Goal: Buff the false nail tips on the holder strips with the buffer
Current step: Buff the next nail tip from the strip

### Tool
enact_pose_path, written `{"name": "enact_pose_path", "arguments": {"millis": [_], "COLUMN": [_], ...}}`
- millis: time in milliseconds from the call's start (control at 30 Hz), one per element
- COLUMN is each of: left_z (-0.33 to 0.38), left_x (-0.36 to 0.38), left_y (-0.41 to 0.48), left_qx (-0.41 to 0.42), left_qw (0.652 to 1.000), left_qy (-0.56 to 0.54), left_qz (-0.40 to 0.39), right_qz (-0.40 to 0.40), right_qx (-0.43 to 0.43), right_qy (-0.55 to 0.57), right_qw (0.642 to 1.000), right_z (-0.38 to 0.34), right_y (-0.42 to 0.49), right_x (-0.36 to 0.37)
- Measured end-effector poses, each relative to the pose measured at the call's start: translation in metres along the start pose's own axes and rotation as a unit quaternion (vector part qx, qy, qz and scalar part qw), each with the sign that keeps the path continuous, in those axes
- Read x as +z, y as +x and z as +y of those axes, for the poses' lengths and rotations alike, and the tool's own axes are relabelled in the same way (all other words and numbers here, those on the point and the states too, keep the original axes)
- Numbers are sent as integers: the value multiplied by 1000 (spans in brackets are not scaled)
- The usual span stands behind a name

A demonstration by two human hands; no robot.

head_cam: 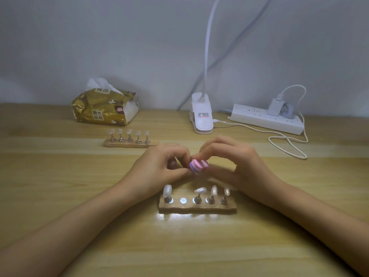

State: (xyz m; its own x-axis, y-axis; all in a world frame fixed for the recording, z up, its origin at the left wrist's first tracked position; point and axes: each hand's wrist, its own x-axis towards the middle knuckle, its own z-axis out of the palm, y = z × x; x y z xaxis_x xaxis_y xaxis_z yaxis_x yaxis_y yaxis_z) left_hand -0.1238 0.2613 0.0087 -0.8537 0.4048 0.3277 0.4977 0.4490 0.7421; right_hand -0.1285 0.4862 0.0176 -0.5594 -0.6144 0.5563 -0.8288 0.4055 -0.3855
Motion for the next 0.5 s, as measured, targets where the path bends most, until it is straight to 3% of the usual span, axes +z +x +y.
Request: {"name": "enact_pose_path", "arguments": {"millis": [67,200,367,433,500], "left_z": [0,0,1,1,2], "left_x": [0,0,-1,-1,0], "left_y": [-1,0,-1,-1,-1], "left_qx": [1,-4,-6,-8,-15], "left_qw": [1000,1000,1000,1000,1000], "left_qy": [-2,-2,-11,-13,-11], "left_qz": [-2,-1,-14,-6,2], "right_qz": [7,13,40,21,8], "right_qx": [34,0,23,0,37], "right_qy": [12,8,-6,11,30], "right_qw": [999,1000,999,1000,999], "right_z": [2,2,3,1,1], "right_y": [-1,-1,-1,0,0], "right_x": [-2,0,-4,-1,-1]}}
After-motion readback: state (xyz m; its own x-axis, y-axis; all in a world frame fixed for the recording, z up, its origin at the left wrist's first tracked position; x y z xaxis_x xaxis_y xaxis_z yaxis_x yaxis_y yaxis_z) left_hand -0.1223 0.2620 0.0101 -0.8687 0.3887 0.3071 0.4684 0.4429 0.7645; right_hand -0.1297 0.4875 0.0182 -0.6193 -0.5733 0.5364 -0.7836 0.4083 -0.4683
